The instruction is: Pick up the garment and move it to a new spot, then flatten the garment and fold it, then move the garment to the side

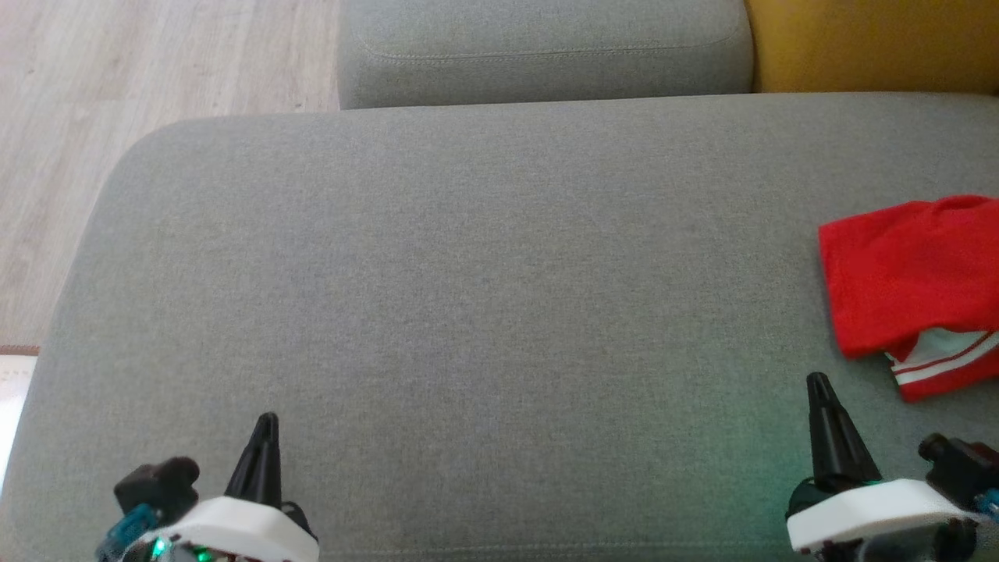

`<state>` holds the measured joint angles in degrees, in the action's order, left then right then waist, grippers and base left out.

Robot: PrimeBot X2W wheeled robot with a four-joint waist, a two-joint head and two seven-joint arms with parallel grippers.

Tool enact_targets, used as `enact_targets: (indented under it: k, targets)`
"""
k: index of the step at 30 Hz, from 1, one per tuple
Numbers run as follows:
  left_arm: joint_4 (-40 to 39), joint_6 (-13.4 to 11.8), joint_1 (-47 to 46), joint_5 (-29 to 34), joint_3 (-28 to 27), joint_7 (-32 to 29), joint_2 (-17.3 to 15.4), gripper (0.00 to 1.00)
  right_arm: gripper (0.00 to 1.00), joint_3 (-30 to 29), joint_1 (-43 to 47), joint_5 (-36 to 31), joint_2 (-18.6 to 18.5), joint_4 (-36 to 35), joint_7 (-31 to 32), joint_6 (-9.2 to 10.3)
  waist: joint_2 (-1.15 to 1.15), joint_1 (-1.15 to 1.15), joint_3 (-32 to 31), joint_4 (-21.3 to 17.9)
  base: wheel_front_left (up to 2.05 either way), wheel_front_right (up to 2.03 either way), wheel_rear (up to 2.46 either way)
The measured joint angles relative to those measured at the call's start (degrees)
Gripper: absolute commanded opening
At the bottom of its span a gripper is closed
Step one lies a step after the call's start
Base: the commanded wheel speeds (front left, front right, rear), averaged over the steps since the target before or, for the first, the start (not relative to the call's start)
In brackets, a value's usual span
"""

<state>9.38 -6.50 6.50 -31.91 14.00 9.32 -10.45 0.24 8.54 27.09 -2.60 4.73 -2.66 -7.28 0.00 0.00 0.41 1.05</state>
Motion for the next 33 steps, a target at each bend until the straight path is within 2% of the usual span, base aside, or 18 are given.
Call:
enact_targets:
  k: [33]
  targets:
    - [2.0,4.5,-2.4,-20.3,-5.0,-4.3,1.9,0.0,0.0,-1.1,-3.5,22.2,-0.4,3.5,2.0,0.0,0.0,0.0,-0.1,-0.3,0.0,0.0,0.0]
